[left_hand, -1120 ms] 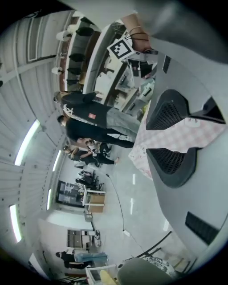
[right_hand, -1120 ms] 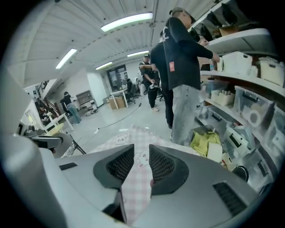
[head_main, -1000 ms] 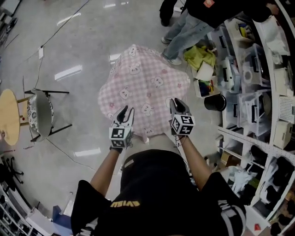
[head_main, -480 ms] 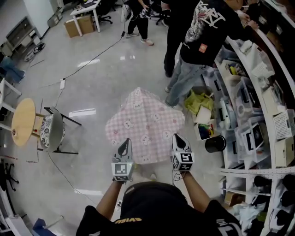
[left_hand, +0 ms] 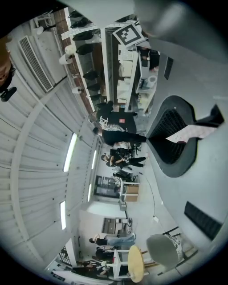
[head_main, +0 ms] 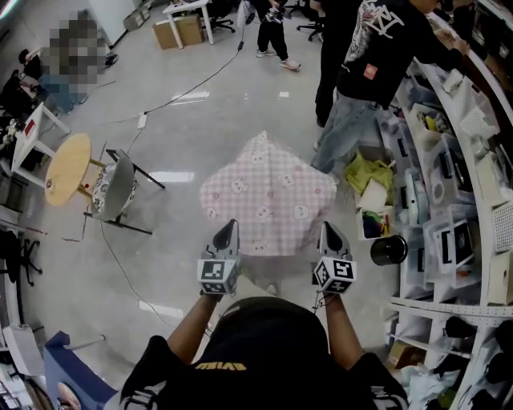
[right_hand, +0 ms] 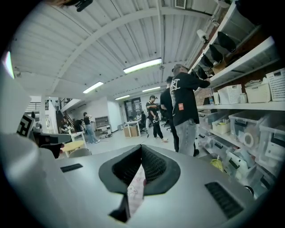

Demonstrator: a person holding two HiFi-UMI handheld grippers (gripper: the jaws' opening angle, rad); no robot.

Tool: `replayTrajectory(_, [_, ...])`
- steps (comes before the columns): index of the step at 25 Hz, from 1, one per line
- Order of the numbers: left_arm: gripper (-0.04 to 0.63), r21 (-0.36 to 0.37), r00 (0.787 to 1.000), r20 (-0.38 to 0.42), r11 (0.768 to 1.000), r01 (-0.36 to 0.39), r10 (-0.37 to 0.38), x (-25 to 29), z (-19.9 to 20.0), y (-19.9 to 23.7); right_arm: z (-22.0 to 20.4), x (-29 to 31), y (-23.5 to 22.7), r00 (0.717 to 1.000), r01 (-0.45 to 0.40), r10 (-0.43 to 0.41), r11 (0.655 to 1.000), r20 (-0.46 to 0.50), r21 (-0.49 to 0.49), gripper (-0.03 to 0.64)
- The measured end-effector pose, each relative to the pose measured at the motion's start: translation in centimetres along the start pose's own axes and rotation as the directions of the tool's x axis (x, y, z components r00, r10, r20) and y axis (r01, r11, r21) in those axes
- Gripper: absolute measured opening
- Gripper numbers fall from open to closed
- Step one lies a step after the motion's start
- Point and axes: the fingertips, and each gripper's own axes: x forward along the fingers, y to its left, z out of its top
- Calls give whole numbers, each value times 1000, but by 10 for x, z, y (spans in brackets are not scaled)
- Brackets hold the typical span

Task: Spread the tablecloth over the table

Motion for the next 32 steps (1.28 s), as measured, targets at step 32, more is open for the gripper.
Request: replayTrajectory(32, [18, 138, 994, 104, 990, -27, 13, -25, 33, -7, 23, -26, 32, 997, -22, 33, 984, 63, -179, 2])
